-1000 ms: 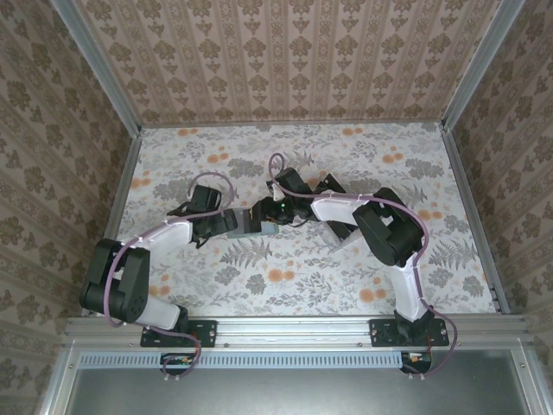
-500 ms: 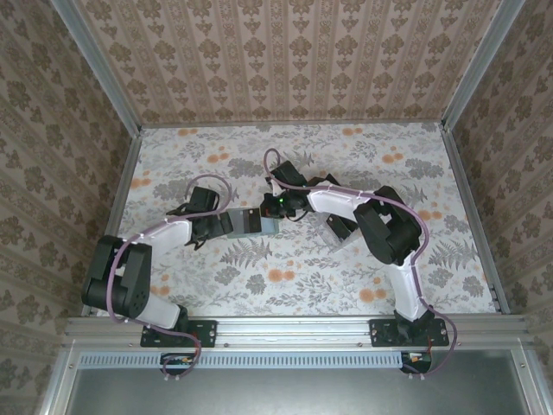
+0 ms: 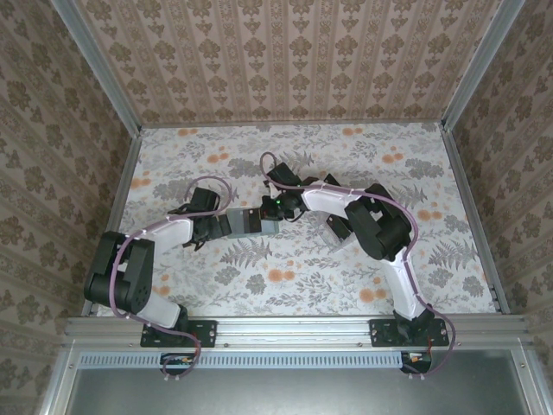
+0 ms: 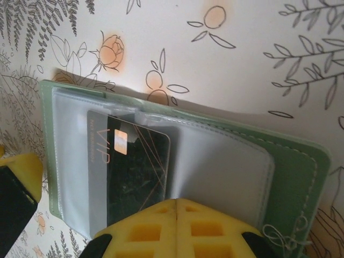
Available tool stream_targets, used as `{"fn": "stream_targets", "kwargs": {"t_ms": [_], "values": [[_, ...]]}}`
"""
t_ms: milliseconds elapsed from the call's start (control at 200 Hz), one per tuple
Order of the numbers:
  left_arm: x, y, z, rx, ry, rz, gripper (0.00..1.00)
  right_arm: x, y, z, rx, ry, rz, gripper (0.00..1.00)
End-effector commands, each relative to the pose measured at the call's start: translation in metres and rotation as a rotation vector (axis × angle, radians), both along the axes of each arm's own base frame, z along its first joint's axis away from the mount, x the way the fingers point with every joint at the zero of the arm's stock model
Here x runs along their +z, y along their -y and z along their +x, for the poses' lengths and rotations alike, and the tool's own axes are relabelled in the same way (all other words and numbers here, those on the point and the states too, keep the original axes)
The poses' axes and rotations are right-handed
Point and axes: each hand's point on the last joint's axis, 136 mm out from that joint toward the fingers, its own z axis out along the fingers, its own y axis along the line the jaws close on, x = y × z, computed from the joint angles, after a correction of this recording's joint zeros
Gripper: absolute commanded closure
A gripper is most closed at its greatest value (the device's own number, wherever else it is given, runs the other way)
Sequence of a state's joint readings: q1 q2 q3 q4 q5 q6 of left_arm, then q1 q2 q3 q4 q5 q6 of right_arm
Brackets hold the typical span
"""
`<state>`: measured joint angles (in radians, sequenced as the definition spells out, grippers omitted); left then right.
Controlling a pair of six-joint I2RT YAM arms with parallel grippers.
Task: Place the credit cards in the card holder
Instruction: Insert the credit card into the card slot.
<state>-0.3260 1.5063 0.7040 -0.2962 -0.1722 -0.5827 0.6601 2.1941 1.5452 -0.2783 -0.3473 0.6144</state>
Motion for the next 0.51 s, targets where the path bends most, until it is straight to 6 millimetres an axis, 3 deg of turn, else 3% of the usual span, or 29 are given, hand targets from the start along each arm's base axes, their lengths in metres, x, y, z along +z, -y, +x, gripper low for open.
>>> {"fn": "stream_targets", "kwargs": {"t_ms": [0,500], "values": [[-0.009,-0.003,-0.005,0.000,-0.045,0.016,0.00,-0.007,-0.007,-0.004,0.028,-0.019,-0.018,0.97],[-0.009,0.000,-0.002,-0.015,-0.045,0.009,0.00,-0.007,-0.031,-0.008,0.065,-0.030,0.000,0.97]]}}
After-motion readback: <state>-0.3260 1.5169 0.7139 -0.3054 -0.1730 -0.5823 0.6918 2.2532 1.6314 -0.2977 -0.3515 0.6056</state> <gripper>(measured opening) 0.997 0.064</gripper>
